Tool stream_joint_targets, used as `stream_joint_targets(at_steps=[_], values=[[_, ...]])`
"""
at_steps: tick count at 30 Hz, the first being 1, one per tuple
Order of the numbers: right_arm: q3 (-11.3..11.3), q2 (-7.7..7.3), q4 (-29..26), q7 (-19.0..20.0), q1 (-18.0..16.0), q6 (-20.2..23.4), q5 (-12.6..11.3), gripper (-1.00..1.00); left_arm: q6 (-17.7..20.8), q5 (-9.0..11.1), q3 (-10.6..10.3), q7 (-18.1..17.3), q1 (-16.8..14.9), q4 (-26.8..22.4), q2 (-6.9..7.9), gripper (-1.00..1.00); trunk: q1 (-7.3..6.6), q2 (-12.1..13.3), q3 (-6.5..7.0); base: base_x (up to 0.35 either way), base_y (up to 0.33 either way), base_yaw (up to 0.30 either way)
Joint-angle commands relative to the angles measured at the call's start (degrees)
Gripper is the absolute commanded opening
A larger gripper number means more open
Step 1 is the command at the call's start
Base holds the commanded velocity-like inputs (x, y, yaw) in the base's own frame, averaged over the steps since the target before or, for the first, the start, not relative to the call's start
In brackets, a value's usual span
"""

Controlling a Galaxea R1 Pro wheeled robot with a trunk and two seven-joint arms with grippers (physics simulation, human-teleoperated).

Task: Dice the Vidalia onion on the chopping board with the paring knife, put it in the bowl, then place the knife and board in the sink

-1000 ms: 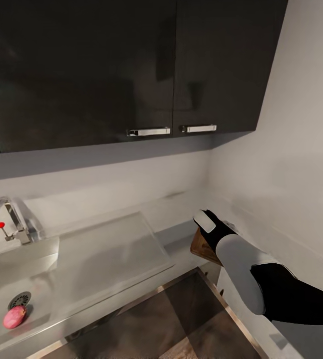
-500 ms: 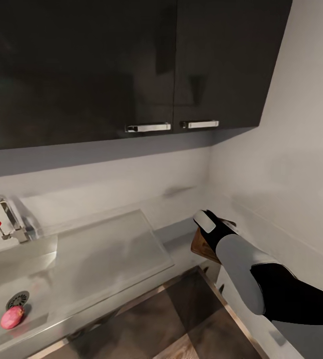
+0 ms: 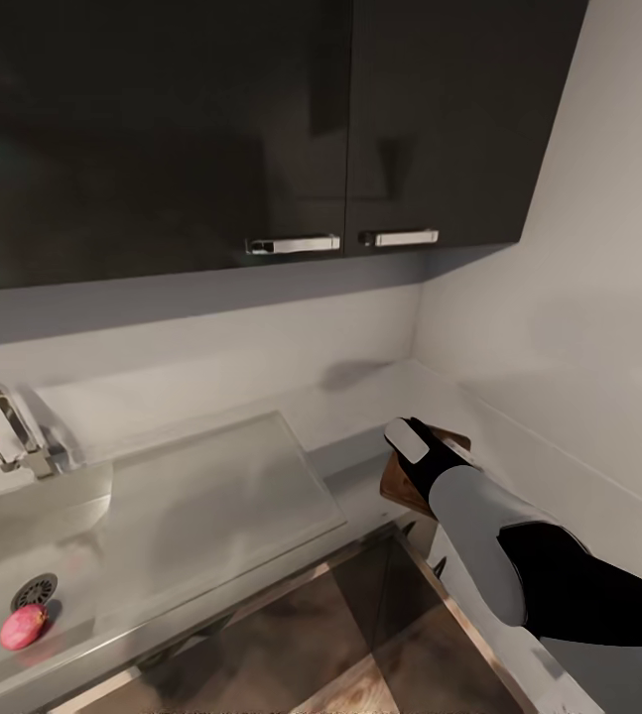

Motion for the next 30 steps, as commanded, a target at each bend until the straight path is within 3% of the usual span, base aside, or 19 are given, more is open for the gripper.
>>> stream_joint_targets(at_steps=[1, 30], values=[[0.4, -0.04, 0.0, -0.3, 0.0, 0.6, -0.3, 1.0, -0.3, 0.2, 0.2, 0.0, 0.0, 0.1, -0.01, 1.0, 0.03, -0.1, -0.2, 0.0, 0.0, 0.0], [0.4, -0.04, 0.0, -0.2, 0.0, 0.6, -0.3, 1.0, -0.3, 0.2, 0.2, -0.1, 0.0, 0.1, 0.0, 1.0, 0.03, -0.1, -2.9, 0.024, 0.0, 0.0]])
